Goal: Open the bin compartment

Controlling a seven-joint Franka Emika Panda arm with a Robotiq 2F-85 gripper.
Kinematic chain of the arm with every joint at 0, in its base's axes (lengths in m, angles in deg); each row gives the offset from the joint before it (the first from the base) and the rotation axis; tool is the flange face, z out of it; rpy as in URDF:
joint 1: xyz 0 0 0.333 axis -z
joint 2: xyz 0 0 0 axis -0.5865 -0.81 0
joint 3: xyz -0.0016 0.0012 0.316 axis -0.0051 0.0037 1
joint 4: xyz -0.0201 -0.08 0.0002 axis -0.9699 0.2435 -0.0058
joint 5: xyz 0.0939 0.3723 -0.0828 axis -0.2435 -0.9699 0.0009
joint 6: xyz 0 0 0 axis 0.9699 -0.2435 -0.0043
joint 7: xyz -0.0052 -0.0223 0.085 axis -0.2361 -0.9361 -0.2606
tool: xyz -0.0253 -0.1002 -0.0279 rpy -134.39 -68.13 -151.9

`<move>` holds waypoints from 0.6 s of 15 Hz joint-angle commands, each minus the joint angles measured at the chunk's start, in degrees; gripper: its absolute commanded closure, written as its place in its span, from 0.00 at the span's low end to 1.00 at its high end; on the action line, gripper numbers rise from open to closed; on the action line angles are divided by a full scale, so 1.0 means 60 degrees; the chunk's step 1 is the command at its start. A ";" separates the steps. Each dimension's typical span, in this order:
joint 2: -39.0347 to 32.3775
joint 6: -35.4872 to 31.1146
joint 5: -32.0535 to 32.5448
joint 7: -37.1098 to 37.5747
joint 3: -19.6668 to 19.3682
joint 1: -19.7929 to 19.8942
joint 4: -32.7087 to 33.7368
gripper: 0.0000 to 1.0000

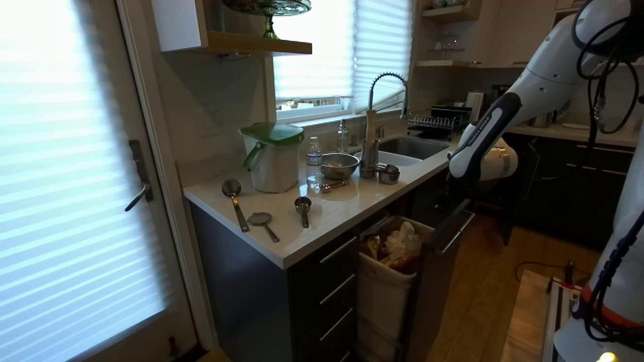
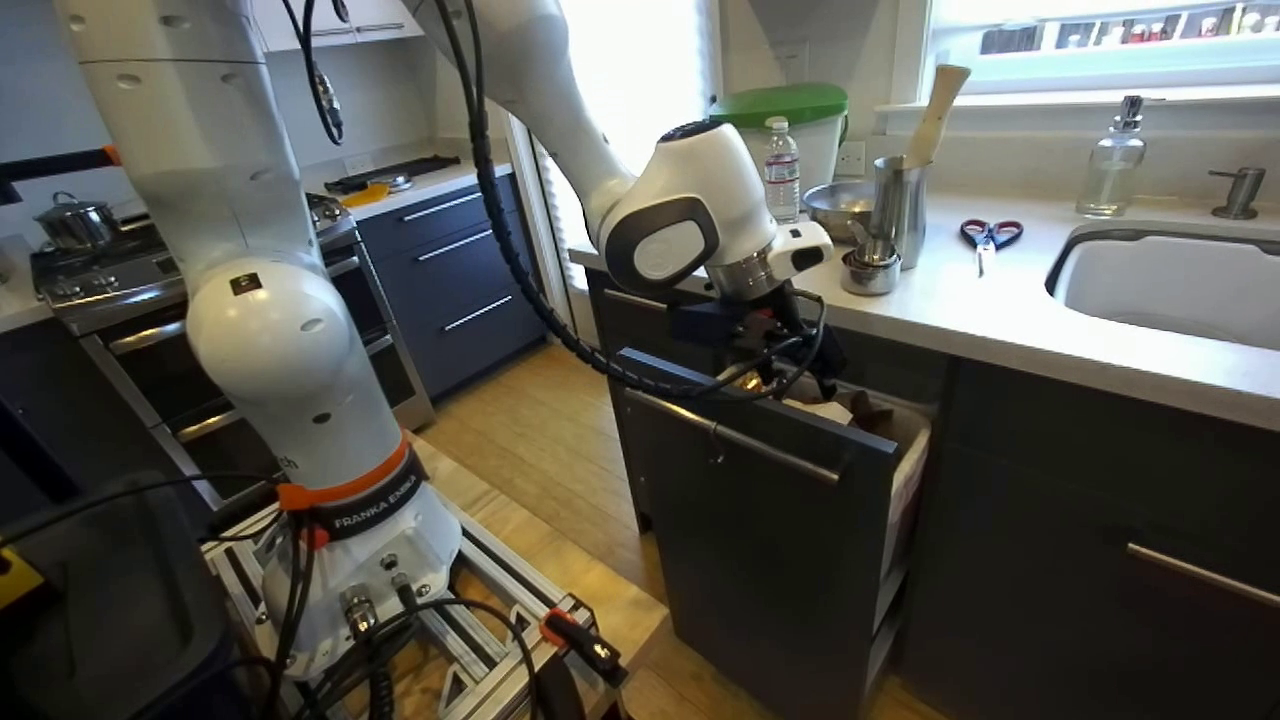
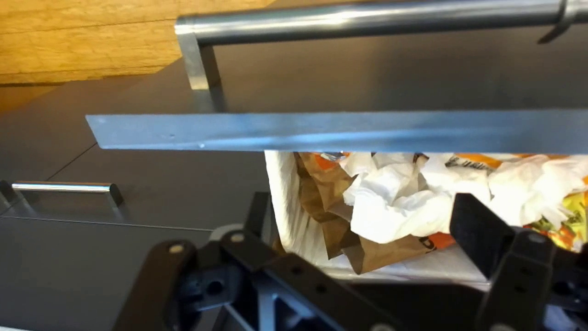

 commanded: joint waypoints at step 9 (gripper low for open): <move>0.0027 0.3431 0.2468 0.1250 0.0324 0.0388 0.1037 0.00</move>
